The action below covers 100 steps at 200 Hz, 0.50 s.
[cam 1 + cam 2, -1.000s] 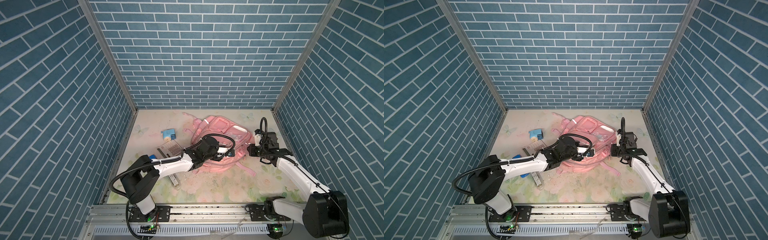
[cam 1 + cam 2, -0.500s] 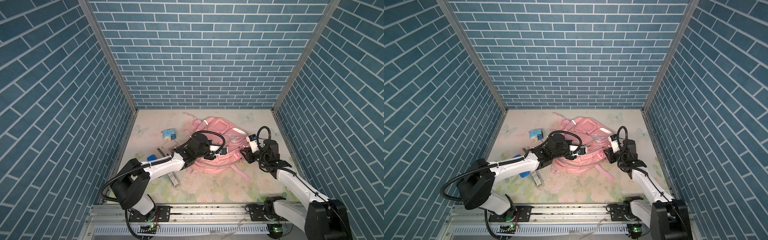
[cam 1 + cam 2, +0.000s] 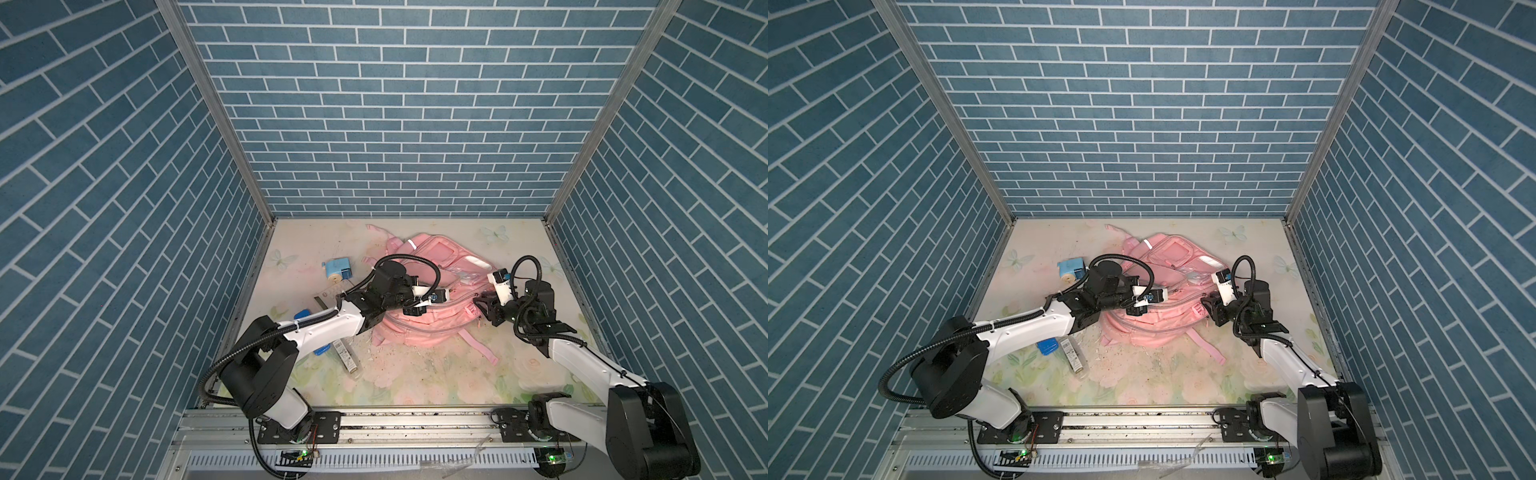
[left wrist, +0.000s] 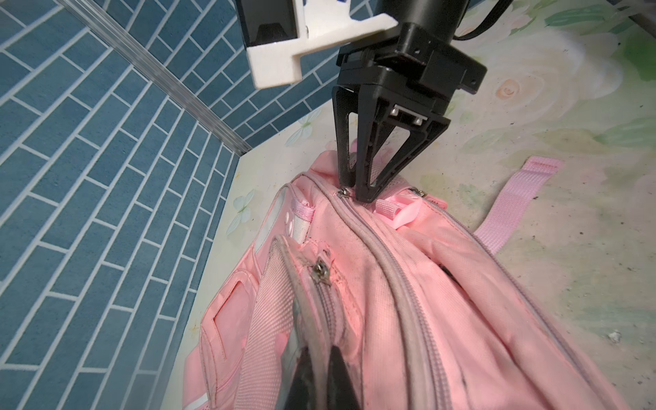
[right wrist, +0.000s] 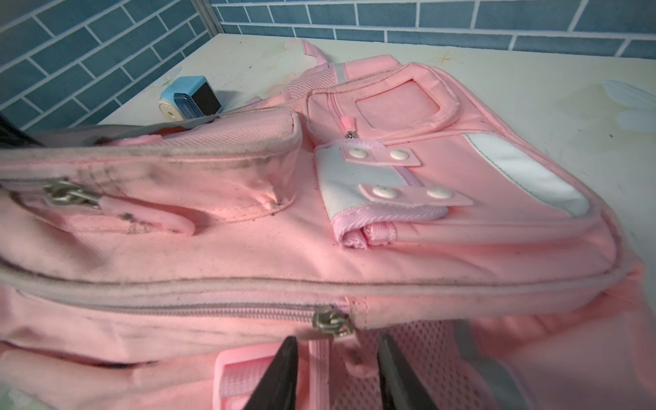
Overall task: Pack books, pencil case, and school supplies into a backpack
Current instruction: Unzip the student bag at the top-center of the table.
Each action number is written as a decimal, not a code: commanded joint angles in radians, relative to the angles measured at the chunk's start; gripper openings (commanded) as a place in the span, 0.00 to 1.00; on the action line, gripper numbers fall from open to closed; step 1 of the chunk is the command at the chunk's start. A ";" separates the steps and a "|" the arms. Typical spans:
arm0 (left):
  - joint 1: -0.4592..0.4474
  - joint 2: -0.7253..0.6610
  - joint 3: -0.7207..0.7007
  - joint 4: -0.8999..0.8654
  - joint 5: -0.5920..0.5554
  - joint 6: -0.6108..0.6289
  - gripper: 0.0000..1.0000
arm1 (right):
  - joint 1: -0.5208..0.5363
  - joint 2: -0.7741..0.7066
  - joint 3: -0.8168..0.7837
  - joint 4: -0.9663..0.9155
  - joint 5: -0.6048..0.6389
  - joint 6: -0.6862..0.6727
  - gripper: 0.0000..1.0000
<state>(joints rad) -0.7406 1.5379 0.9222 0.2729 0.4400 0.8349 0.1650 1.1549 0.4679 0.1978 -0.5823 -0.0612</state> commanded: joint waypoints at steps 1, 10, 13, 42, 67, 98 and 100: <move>0.034 -0.065 0.058 0.134 0.085 0.008 0.00 | -0.010 0.027 0.040 -0.011 -0.107 -0.085 0.38; 0.048 -0.063 0.064 0.137 0.099 0.000 0.00 | -0.012 0.041 0.052 -0.029 -0.132 -0.096 0.38; 0.053 -0.062 0.064 0.140 0.102 -0.006 0.00 | -0.012 0.045 0.056 -0.037 -0.139 -0.099 0.38; 0.077 -0.058 0.063 0.175 0.140 -0.038 0.00 | -0.018 0.102 0.104 -0.095 -0.164 -0.127 0.36; 0.079 -0.059 0.062 0.183 0.146 -0.039 0.00 | -0.029 0.162 0.150 -0.128 -0.202 -0.147 0.34; 0.081 -0.065 0.055 0.216 0.141 -0.050 0.00 | -0.043 0.261 0.236 -0.223 -0.283 -0.222 0.34; 0.081 -0.065 0.056 0.219 0.143 -0.052 0.00 | -0.044 0.266 0.242 -0.229 -0.287 -0.226 0.34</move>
<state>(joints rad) -0.6666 1.5318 0.9272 0.2958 0.5327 0.7933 0.1314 1.3579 0.6415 0.0662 -0.7677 -0.1585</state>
